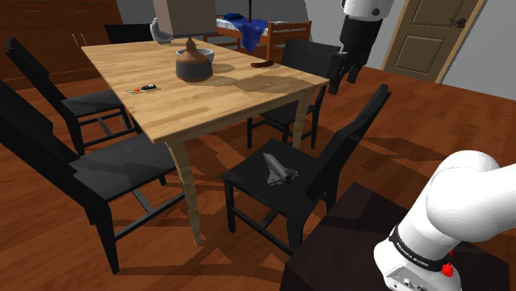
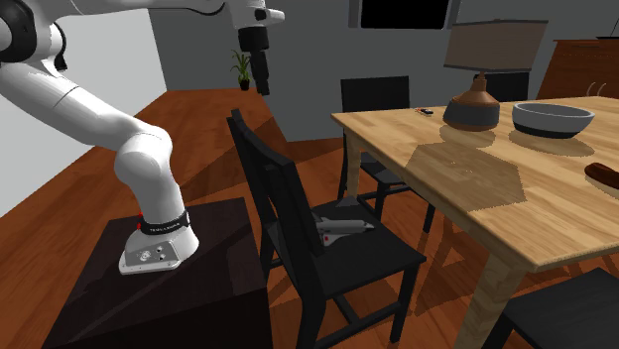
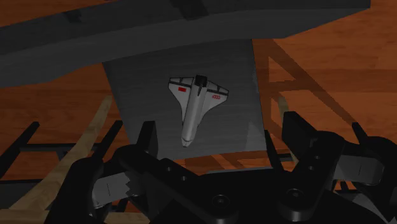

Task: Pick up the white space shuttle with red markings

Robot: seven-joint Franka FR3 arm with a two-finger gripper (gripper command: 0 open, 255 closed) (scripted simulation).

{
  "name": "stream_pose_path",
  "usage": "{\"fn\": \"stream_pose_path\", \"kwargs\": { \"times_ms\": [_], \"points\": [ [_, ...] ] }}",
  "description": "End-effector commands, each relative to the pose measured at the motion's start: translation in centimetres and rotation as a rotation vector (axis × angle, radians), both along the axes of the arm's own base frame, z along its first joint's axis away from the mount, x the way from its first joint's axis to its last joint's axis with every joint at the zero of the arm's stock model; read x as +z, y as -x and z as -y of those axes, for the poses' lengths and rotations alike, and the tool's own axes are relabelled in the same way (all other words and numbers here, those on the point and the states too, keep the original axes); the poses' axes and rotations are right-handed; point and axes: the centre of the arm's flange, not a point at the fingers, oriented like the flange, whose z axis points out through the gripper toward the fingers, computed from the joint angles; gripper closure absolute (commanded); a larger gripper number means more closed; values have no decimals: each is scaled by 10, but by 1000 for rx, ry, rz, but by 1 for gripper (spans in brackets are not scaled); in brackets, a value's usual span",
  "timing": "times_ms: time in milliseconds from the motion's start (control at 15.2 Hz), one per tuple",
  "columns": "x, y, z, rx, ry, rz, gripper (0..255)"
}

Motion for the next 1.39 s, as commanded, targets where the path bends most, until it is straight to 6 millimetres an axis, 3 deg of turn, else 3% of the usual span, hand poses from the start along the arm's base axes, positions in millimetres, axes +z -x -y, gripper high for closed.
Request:
{"fn": "stream_pose_path", "kwargs": {
  "times_ms": [0,1320],
  "points": [
    [0,0,0,0,0,0,0],
    [-221,-143,33,-142,-14,-10,0]
  ]
}}
